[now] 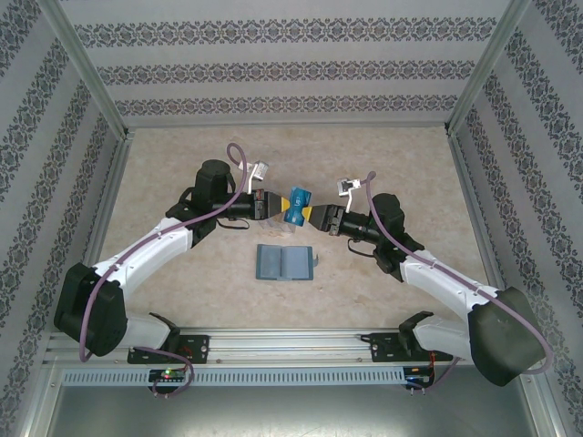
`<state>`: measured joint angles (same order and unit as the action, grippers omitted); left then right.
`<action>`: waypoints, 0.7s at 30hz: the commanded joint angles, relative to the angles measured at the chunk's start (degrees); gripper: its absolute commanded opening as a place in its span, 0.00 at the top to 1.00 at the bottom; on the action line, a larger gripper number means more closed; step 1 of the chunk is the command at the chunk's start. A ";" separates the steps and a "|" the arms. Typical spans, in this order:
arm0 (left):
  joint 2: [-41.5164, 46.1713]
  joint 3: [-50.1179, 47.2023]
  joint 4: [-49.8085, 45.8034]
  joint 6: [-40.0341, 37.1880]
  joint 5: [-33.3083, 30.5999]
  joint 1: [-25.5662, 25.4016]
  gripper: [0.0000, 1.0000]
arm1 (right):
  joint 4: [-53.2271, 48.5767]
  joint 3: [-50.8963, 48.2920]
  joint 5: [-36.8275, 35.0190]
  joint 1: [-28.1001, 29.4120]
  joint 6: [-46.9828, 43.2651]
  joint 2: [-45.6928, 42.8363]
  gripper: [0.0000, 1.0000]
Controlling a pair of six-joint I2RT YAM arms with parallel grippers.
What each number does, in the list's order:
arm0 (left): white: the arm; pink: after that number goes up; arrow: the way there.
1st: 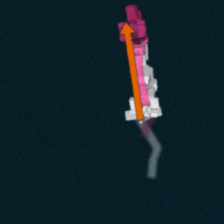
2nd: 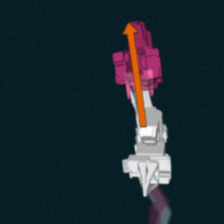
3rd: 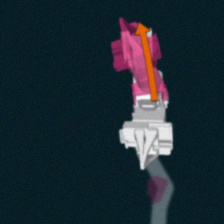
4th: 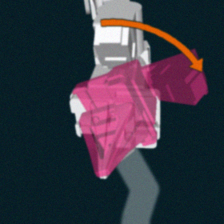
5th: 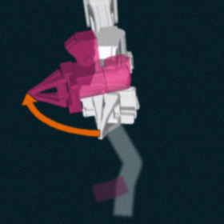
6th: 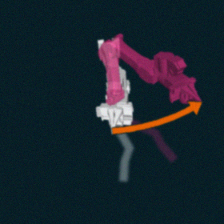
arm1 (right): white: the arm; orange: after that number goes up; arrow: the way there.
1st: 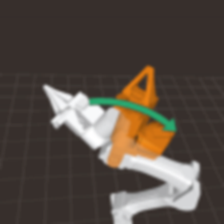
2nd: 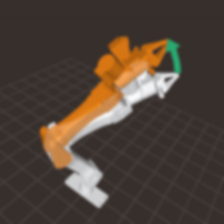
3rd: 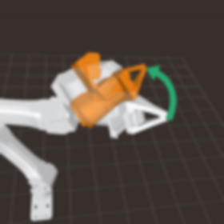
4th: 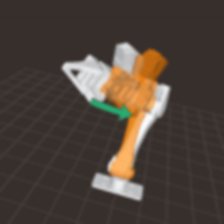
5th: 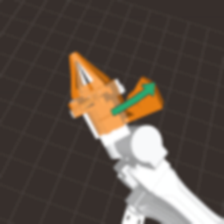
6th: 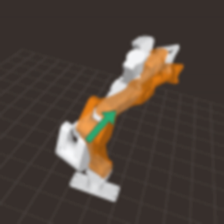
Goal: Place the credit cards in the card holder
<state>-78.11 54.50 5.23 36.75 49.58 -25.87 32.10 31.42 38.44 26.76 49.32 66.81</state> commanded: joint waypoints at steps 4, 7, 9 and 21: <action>1.21 1.36 1.91 0.40 1.75 -0.36 1.00 | 1.80 -0.74 -0.63 -0.22 -0.70 0.04 0.50; 1.40 1.23 1.32 0.32 1.31 -0.33 1.00 | 1.62 -0.92 -0.80 -0.44 -0.71 0.04 0.49; 1.34 1.27 1.09 0.27 1.09 -0.45 1.00 | 2.06 -0.66 0.02 -0.40 -0.40 0.40 0.51; 0.40 3.01 -1.81 -2.08 0.68 -0.83 1.00 | 3.72 -0.58 1.55 -0.40 0.13 0.58 0.93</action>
<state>-78.11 55.09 4.58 36.49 49.67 -25.87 33.47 31.33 38.85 26.59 49.82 67.33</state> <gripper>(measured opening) 0.066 0.085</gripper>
